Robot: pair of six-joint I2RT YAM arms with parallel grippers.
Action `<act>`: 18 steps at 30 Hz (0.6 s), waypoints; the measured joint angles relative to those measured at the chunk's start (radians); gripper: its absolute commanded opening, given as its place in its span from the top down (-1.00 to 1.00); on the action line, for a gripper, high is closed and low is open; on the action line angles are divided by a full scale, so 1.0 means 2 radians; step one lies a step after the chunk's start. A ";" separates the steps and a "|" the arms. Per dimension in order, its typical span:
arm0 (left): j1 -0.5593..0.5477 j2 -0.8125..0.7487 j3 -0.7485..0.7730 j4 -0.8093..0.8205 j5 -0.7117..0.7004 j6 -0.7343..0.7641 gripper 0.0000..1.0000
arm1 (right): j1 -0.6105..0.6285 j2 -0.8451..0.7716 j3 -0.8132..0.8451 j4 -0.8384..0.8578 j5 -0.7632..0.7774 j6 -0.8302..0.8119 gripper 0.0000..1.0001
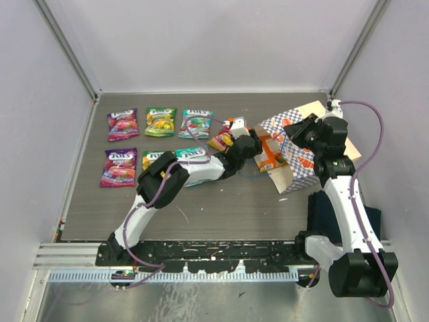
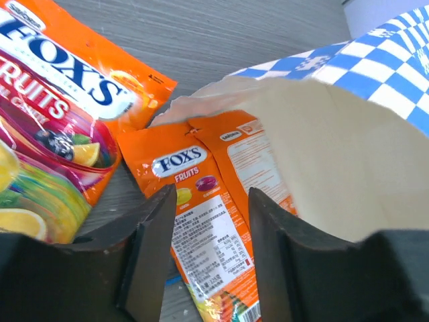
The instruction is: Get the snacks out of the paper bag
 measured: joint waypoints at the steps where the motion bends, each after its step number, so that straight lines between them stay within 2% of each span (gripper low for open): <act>1: 0.001 0.000 0.000 -0.002 0.005 -0.004 -0.17 | 0.000 0.001 -0.001 0.001 -0.001 0.001 0.99; 6: 0.009 0.000 -0.001 -0.019 0.027 -0.030 -0.25 | 0.000 0.003 -0.002 0.005 -0.001 0.001 0.99; 18: 0.020 0.002 -0.014 -0.047 0.055 -0.072 -0.23 | 0.000 0.003 -0.003 0.010 -0.001 0.001 0.99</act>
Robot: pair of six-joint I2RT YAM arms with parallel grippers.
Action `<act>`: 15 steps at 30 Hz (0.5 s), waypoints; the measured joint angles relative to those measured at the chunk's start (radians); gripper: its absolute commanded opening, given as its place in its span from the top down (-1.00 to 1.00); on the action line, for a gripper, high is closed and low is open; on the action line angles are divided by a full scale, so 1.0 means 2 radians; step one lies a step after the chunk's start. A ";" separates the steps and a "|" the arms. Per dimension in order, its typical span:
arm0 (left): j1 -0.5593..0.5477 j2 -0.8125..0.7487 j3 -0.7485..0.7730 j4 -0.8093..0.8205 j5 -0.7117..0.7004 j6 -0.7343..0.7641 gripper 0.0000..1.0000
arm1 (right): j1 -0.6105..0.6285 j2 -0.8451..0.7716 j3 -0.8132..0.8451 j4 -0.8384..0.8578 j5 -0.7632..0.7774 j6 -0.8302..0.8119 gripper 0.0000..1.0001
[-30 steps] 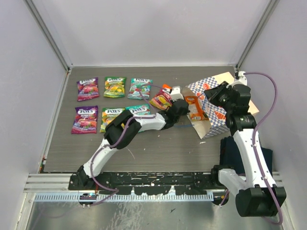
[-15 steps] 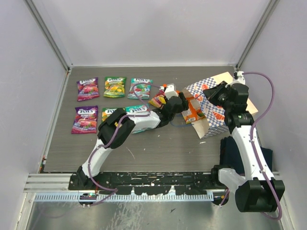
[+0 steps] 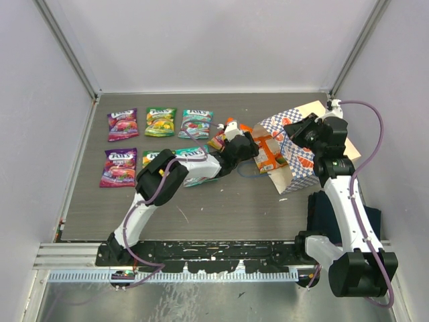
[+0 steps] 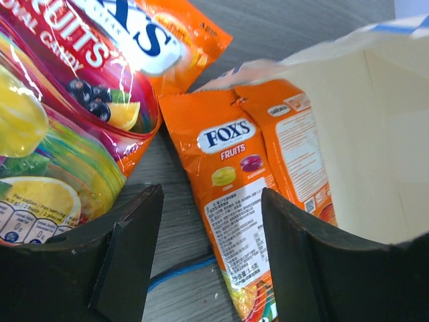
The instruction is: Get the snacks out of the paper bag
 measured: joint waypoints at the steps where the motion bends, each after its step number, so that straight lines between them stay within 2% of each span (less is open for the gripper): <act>1: 0.000 0.003 -0.002 0.000 0.003 -0.004 -0.23 | 0.000 0.000 -0.001 0.002 0.000 0.000 0.99; 6: 0.000 0.025 0.011 0.016 0.014 -0.015 -0.21 | 0.000 0.000 -0.004 0.003 0.000 0.000 0.99; 7: 0.000 0.030 0.017 0.019 0.016 -0.015 -0.10 | 0.000 0.000 -0.004 0.003 0.000 0.000 0.99; 8: 0.000 0.037 0.025 0.024 0.019 -0.016 0.09 | 0.000 0.000 -0.004 0.003 0.000 0.000 0.99; 11: 0.000 0.059 0.040 0.044 0.028 -0.016 0.83 | 0.000 0.000 -0.004 0.003 0.000 0.000 0.99; 12: 0.000 0.064 0.040 0.051 0.033 -0.017 0.97 | 0.000 0.000 -0.004 0.003 0.000 0.000 0.99; 15: 0.001 0.072 0.040 0.071 0.045 -0.014 1.00 | -0.003 0.001 -0.004 0.003 0.000 0.000 0.99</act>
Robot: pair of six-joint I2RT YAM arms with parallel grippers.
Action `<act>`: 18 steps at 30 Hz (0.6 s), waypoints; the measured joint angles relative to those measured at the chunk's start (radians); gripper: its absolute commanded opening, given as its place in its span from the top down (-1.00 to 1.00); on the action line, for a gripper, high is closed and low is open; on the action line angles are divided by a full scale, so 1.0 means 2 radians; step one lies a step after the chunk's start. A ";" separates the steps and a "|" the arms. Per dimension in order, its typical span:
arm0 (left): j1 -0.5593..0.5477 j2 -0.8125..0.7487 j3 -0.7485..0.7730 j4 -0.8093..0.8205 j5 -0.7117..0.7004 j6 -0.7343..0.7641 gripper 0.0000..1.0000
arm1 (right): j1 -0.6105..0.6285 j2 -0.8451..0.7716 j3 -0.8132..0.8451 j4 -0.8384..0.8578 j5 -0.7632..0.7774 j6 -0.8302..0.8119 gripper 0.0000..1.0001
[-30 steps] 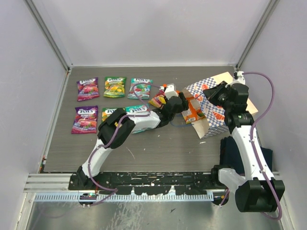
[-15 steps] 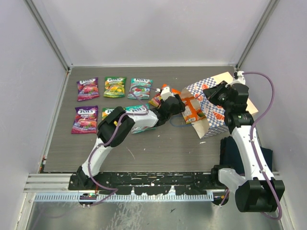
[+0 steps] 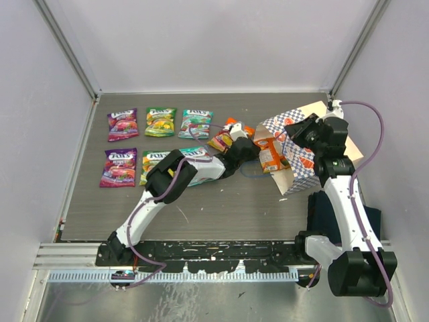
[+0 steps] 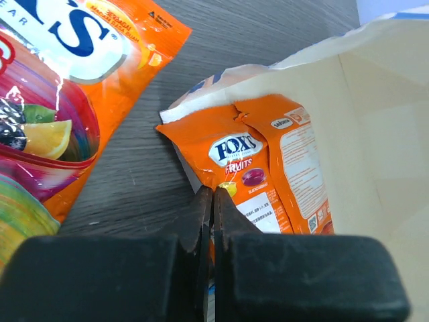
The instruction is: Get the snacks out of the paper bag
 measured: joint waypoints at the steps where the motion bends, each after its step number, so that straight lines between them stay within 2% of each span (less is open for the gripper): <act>1: 0.000 -0.001 0.000 0.003 0.002 0.002 1.00 | -0.003 0.000 0.000 0.000 0.000 0.000 0.99; 5: -0.001 -0.025 -0.034 0.014 0.011 0.029 1.00 | -0.034 0.008 0.000 0.001 0.006 -0.002 0.99; 9: 0.000 -0.100 -0.102 0.016 0.023 0.070 1.00 | -0.092 0.031 0.003 0.009 0.011 0.001 0.99; 13: 0.001 -0.223 -0.172 0.023 0.032 0.113 1.00 | -0.117 0.057 0.022 0.011 0.013 0.004 0.99; 18: 0.002 -0.412 -0.243 0.021 0.001 0.188 1.00 | -0.100 0.060 0.077 -0.001 0.029 -0.001 0.99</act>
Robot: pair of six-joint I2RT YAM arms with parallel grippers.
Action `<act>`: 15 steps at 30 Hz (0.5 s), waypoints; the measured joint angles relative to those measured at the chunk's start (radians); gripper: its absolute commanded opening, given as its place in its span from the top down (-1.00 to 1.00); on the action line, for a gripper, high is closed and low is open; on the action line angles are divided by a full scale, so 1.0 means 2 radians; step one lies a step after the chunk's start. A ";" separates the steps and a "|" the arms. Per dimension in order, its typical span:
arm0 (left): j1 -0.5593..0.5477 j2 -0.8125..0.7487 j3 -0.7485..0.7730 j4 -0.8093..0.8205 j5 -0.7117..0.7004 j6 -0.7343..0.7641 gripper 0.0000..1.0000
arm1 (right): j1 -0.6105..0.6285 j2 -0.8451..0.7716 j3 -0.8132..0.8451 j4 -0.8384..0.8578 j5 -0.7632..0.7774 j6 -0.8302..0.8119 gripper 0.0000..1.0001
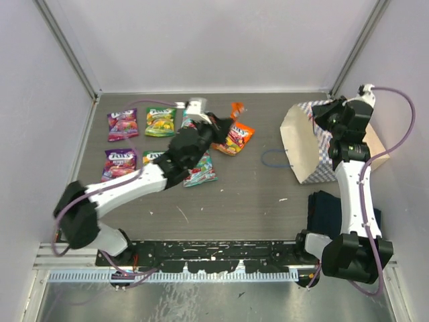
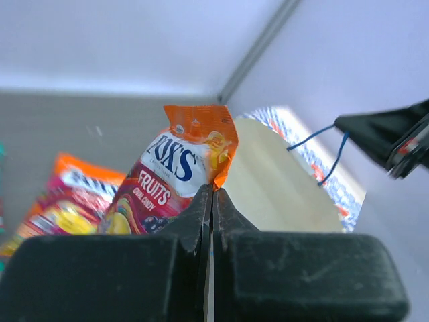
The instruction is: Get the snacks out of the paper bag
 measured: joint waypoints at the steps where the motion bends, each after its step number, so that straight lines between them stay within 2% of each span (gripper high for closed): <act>1: 0.001 -0.039 -0.010 -0.001 -0.013 0.015 1.00 | 0.009 0.000 0.013 -0.001 0.006 -0.001 0.99; 5: 0.007 -0.164 -0.034 -0.015 -0.064 0.066 1.00 | 0.071 0.009 0.081 -0.005 0.026 -0.002 0.99; 9: 0.011 -0.233 -0.044 -0.045 -0.100 0.103 1.00 | 0.114 0.043 0.157 -0.004 0.030 -0.002 0.99; 15: 0.017 -0.264 -0.056 -0.105 -0.136 0.141 1.00 | 0.092 0.081 0.222 -0.015 0.057 -0.020 0.99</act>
